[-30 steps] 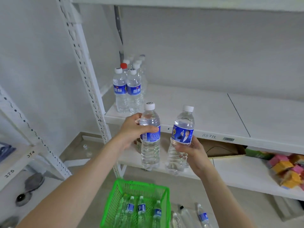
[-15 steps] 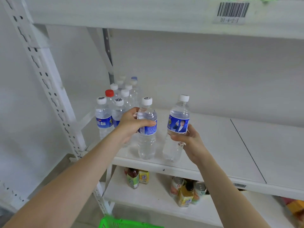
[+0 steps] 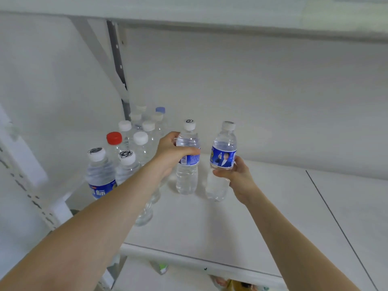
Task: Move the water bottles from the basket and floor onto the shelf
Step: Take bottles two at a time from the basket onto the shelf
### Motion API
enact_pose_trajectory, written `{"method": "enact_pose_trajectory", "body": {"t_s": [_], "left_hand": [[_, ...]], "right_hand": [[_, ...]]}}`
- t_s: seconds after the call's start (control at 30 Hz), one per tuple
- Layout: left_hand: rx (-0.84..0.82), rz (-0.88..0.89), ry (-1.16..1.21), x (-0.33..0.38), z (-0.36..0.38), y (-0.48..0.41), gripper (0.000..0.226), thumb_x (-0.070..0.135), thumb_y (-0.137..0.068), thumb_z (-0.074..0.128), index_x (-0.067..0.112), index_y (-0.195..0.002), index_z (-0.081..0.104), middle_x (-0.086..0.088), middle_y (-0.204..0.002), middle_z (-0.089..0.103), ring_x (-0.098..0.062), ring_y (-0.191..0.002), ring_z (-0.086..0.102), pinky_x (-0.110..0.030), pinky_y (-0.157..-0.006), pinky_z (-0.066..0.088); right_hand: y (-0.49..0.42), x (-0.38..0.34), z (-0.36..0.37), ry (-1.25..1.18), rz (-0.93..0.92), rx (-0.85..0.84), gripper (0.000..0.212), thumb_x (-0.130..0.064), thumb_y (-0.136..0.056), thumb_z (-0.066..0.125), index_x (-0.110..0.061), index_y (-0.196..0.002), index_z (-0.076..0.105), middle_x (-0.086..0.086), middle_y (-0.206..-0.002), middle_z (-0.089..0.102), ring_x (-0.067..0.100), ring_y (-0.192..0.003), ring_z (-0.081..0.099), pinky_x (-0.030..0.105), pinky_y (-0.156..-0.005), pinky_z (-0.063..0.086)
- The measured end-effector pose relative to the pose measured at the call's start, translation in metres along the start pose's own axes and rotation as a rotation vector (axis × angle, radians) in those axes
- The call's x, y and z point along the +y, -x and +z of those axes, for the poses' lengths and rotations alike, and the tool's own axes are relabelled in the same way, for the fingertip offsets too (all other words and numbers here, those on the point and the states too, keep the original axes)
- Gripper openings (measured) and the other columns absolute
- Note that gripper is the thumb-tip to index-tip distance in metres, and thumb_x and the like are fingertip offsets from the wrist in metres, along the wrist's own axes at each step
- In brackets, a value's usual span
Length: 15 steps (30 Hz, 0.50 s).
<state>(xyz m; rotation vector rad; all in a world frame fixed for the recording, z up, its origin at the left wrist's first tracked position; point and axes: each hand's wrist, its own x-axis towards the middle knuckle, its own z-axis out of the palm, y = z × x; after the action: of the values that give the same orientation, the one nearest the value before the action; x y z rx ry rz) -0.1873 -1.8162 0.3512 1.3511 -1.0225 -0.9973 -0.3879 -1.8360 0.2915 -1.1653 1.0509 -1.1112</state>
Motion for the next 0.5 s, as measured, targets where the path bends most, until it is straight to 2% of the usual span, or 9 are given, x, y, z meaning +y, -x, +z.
{"method": "enact_pose_trajectory", "body": {"t_s": [0.07,0.2,0.3,0.4,0.5], "left_hand": [[0.02,0.006,0.005,-0.004,0.005,-0.012,0.05,-0.001,-0.058,0.088,0.017,-0.098,0.064,-0.007,-0.097,0.074,-0.024,-0.088,0.073,-0.041,-0.079,0.06],[0.031,0.009,0.005,-0.009,0.013,-0.029,0.05,-0.001,-0.06,0.087,0.021,-0.097,0.062,-0.004,-0.097,0.072,-0.021,-0.088,0.071,-0.035,-0.076,0.059],[0.032,0.01,0.015,-0.017,0.015,-0.029,0.053,-0.003,-0.063,0.086,0.017,-0.105,0.06,-0.001,-0.096,0.07,-0.017,-0.085,0.069,-0.026,-0.07,0.055],[0.048,0.009,0.044,-0.024,0.016,-0.03,0.057,-0.003,-0.064,0.085,0.012,-0.113,0.061,-0.005,-0.099,0.071,-0.018,-0.085,0.069,-0.025,-0.07,0.055],[0.044,0.021,0.047,-0.027,0.018,-0.03,0.053,-0.003,-0.065,0.084,0.014,-0.11,0.062,-0.006,-0.1,0.072,-0.019,-0.087,0.069,-0.027,-0.073,0.056]], "right_hand": [[-0.014,0.004,0.001,0.0,-0.002,0.019,0.069,0.005,-0.057,0.082,-0.009,-0.119,0.054,0.015,-0.111,0.069,0.031,-0.099,0.067,0.047,-0.092,0.052],[-0.038,0.011,0.003,0.02,-0.018,0.028,0.07,0.01,-0.058,0.082,-0.008,-0.119,0.053,0.011,-0.107,0.068,0.023,-0.09,0.066,0.031,-0.074,0.052],[-0.05,0.016,0.003,0.056,-0.033,0.04,0.063,0.015,-0.065,0.078,-0.009,-0.118,0.053,0.008,-0.108,0.068,0.022,-0.093,0.065,0.03,-0.08,0.053],[-0.055,0.022,0.0,0.074,-0.037,0.037,0.064,0.015,-0.065,0.077,-0.01,-0.119,0.052,0.01,-0.111,0.067,0.024,-0.097,0.065,0.035,-0.088,0.052],[-0.057,0.027,-0.003,0.059,-0.046,0.026,0.066,0.017,-0.065,0.077,-0.009,-0.121,0.051,0.012,-0.113,0.067,0.025,-0.099,0.065,0.037,-0.088,0.053]]}}
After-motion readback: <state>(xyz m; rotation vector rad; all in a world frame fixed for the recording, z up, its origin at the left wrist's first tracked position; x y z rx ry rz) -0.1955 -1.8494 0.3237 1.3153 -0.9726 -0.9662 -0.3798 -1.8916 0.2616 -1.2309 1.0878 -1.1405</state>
